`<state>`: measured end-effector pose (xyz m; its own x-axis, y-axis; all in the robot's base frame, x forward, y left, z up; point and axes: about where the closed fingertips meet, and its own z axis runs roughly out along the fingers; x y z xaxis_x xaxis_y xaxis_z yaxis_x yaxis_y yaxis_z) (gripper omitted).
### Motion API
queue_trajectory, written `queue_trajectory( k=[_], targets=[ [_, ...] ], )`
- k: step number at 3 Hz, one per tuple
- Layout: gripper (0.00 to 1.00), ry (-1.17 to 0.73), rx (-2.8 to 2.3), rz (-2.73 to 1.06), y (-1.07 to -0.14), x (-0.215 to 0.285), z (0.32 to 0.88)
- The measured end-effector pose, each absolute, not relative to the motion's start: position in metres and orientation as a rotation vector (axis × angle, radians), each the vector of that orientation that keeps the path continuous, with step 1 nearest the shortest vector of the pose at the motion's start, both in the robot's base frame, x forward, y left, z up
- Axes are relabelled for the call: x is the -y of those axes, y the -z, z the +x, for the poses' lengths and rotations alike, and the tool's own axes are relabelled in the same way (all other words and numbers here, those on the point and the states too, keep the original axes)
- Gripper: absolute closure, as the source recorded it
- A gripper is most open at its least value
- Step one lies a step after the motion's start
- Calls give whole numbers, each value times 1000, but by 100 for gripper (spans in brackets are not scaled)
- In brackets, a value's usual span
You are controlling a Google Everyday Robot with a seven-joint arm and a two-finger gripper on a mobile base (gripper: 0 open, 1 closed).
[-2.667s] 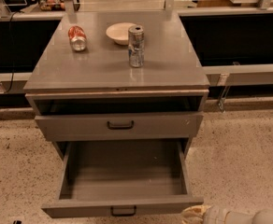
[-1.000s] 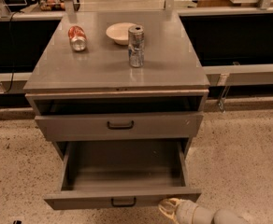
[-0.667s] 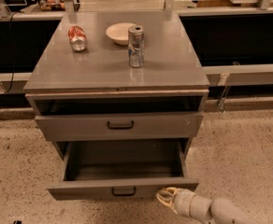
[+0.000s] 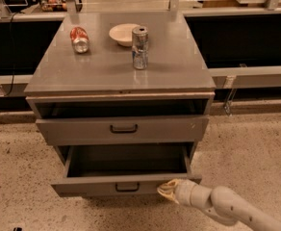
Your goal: Close middle drawer
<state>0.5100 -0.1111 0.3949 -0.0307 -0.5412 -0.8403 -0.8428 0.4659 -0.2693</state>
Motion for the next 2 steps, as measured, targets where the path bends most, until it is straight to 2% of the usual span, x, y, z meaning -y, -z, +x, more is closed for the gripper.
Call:
queue_trajectory(
  k=[1,2],
  targets=[
    [100,-360,-1694,-1196,-400,109,526],
    [100,-329,-1661,-1192,-418,98,594]
  ],
)
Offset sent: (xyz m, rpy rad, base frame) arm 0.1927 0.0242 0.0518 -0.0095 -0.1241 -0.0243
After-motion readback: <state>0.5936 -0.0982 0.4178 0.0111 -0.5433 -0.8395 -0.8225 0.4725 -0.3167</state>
